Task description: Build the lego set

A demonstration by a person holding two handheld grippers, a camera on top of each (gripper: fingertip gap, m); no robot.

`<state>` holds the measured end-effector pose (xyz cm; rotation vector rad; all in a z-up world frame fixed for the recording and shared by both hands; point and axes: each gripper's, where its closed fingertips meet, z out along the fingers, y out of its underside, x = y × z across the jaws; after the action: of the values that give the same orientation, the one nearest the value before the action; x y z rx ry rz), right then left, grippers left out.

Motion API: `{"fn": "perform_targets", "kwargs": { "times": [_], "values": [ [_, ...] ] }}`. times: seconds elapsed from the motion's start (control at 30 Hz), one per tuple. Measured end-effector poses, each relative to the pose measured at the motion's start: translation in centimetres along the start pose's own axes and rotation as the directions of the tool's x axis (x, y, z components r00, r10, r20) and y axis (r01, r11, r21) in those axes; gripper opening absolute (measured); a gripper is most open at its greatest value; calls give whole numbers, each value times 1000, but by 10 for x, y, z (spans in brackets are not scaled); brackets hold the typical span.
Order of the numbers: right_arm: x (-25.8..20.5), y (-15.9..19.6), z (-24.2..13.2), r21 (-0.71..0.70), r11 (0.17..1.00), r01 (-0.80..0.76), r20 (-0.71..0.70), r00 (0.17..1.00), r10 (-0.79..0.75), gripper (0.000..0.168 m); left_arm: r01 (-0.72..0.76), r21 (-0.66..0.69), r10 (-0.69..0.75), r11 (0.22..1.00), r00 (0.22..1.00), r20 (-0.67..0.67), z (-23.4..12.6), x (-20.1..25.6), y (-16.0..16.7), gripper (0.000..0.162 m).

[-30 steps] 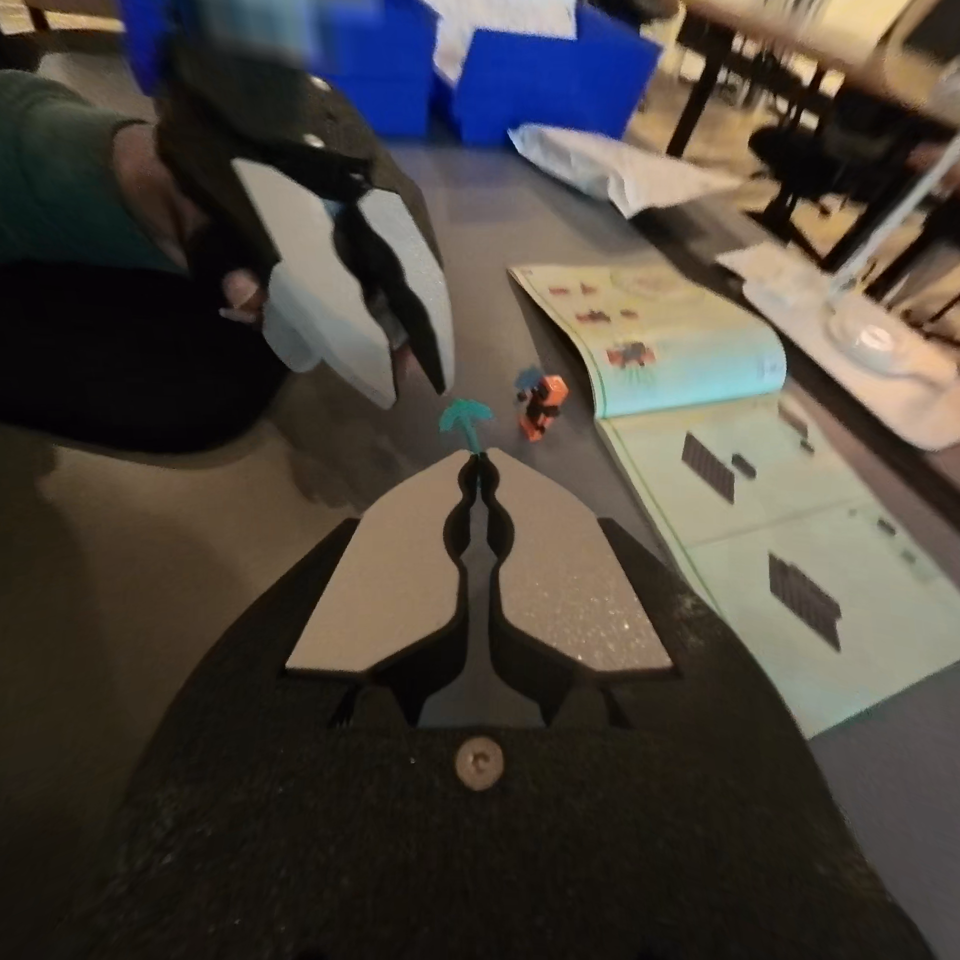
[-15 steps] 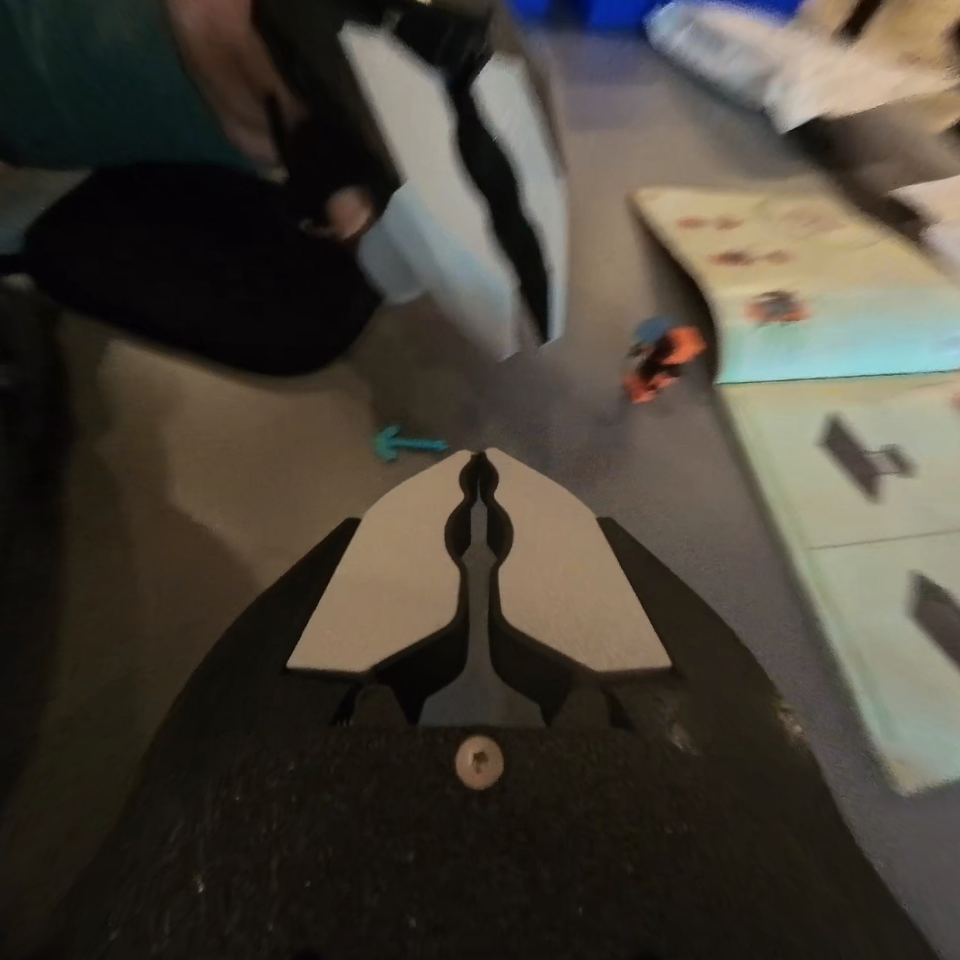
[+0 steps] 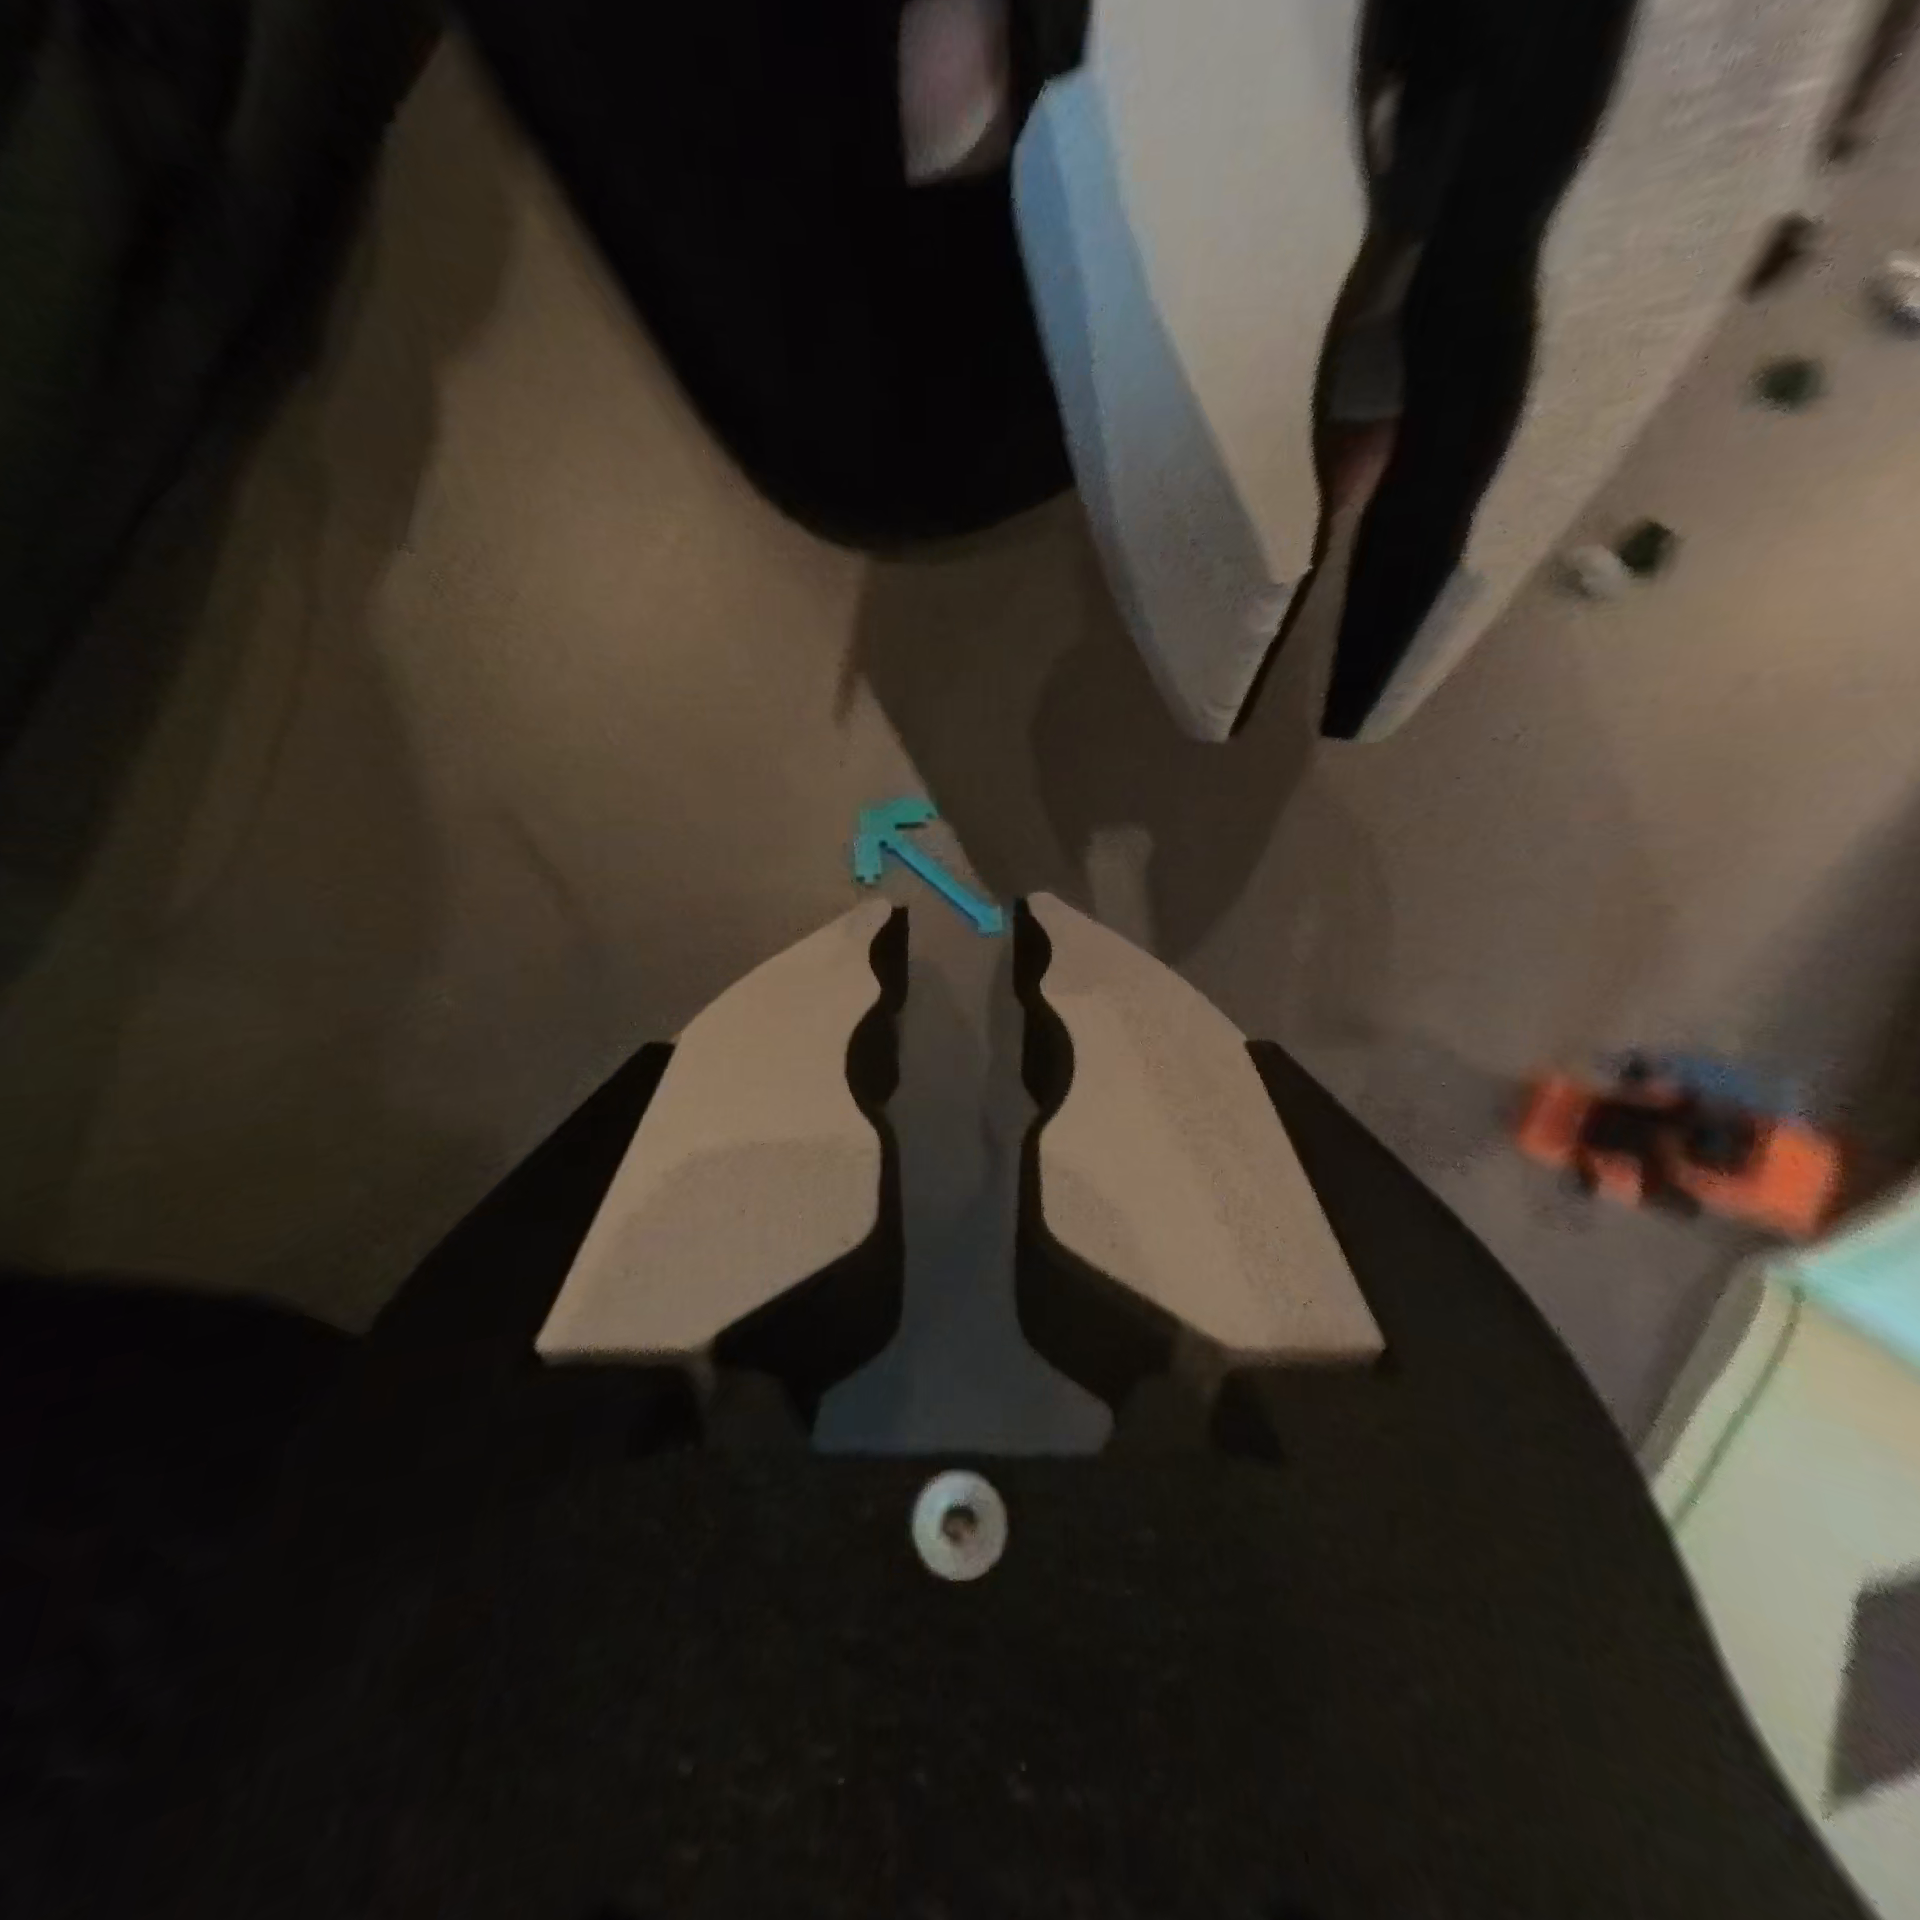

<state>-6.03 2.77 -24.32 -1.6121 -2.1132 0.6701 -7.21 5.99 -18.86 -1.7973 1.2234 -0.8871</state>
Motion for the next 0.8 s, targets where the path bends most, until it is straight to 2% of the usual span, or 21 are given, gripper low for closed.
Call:
{"fn": "perform_targets", "kwargs": {
  "times": [0.2, 0.37, 0.57, 0.67, 0.8],
  "values": [
    [1, 4, 14, -99, 986, 136, 171, 978, -118, 16, 21, -2, -21, 1000, 998, 63, -20, -8, 13, 12],
    [1, 5, 15, -114, 973, 203, 207, 962, -176, 7, 58, 7, -58, 998, 995, 80, -26, -11, 21, 13],
    [-2, 5, 14, -73, 986, 149, 109, 984, -141, 2, 58, 8, -59, 998, 997, 53, -20, -6, 20, 14],
    [-5, 6, 13, -40, 998, 51, 42, 998, -49, 2, 38, -1, -38, 999, 999, 25, -15, 0, 17, 14],
    [-8, 9, 2, 77, 994, -82, -84, 993, 89, 1, 21, -21, -22, 1000, 999, -31, -6, 11, 13, 13]
  ]
}}
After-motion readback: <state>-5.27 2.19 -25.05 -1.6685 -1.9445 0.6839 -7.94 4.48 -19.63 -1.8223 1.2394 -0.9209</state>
